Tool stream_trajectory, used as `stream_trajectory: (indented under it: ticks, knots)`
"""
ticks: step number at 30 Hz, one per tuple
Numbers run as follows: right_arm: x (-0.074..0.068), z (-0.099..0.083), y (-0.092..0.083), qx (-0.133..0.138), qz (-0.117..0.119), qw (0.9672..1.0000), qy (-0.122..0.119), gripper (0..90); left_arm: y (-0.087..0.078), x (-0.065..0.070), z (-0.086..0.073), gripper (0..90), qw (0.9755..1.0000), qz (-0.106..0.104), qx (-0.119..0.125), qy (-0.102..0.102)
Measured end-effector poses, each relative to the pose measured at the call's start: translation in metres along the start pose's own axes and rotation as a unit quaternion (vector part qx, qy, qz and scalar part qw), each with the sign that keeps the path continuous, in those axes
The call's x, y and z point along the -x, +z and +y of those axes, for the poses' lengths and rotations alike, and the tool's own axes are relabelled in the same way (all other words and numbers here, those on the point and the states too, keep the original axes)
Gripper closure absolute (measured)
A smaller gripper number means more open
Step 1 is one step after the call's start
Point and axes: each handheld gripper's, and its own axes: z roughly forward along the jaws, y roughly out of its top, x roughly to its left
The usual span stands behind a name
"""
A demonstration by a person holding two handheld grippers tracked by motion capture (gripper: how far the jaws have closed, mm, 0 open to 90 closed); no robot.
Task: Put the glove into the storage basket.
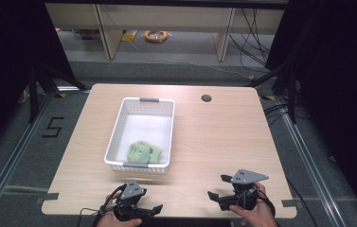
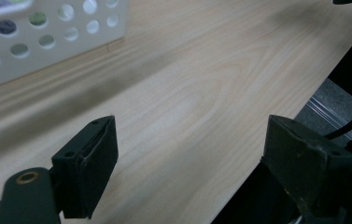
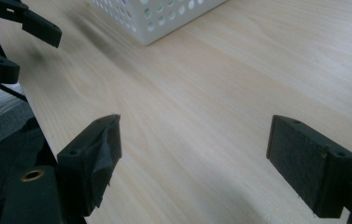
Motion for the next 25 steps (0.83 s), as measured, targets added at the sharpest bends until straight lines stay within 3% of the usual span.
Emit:
stream_trajectory:
  ticks: [1, 2, 3, 5, 6, 7, 8, 9, 12, 16, 19, 21, 24, 25]
  knots:
    - [0.0013, -0.0007, -0.0005, 0.002, -0.003, 0.9999, -0.013, 18.8, -0.0003, 0.0005, -0.0008, 17.4, 1.0, -0.003, -0.004, 0.002]
    - [0.0005, -0.002, -0.0015, 0.001, -0.01, 0.9999, -0.013, 18.7, 0.0011, 0.0023, -0.002, 17.4, 1.0, 0.0, 0.006, -0.003]
    - [0.0001, -0.0031, -0.0018, -0.001, -0.001, 0.9999, -0.01, 18.6, -0.0001, 0.0031, -0.0022, 17.4, 1.0, -0.004, -0.005, -0.005]
    - [-0.0023, -0.0056, -0.0025, -0.002, -0.007, 1.0, -0.005, 18.3, 0.0004, 0.0036, -0.0025, 17.3, 1.0, -0.003, -0.001, 0.005]
    - [-0.0012, -0.0062, -0.0025, -0.007, -0.006, 0.9999, -0.011, 18.1, 0.0013, 0.0046, -0.003, 17.3, 1.0, -0.004, 0.001, -0.001]
    - [-0.0018, -0.007, -0.002, -0.008, -0.007, 0.9999, -0.009, 17.9, 0.0028, 0.0049, -0.0033, 17.4, 1.0, 0.002, 0.006, 0.006]
    - [-0.0006, -0.0075, -0.0002, -0.009, 0.006, 0.9998, -0.013, 17.8, 0.0028, 0.0043, -0.0029, 17.4, 1.0, -0.003, 0.001, 0.008]
    - [-0.0015, -0.0076, -0.0001, -0.016, 0.008, 0.9998, -0.009, 17.8, 0.0039, 0.0025, -0.003, 17.4, 0.9998, 0.008, -0.004, 0.017]
    - [-0.0025, -0.0078, 0.0015, -0.015, -0.004, 0.9997, -0.018, 17.8, 0.0048, 0.0034, -0.0036, 17.5, 1.0, 0.001, 0.0, 0.007]
    - [-0.0015, -0.0076, 0.0025, -0.017, -0.002, 0.9993, -0.033, 17.9, 0.0042, 0.0031, -0.003, 17.5, 0.9999, 0.001, -0.003, 0.014]
    - [-0.0013, -0.008, 0.0026, -0.019, -0.005, 0.9993, -0.032, 18.0, 0.0039, 0.0027, -0.0028, 17.5, 0.9999, 0.003, -0.003, 0.013]
    - [-0.0022, -0.008, 0.0023, -0.019, -0.005, 0.9994, -0.027, 18.0, 0.0047, 0.0039, -0.0032, 17.5, 1.0, 0.003, 0.003, -0.001]
    - [-0.0022, -0.0082, 0.0033, -0.018, -0.007, 0.9994, -0.03, 18.0, 0.0035, 0.0019, -0.0023, 17.5, 0.9999, 0.005, -0.002, 0.012]
    - [-0.0024, -0.0083, 0.0036, -0.021, -0.004, 0.9994, -0.027, 18.0, 0.0043, 0.0032, -0.0024, 17.5, 1.0, 0.0, 0.008, 0.002]
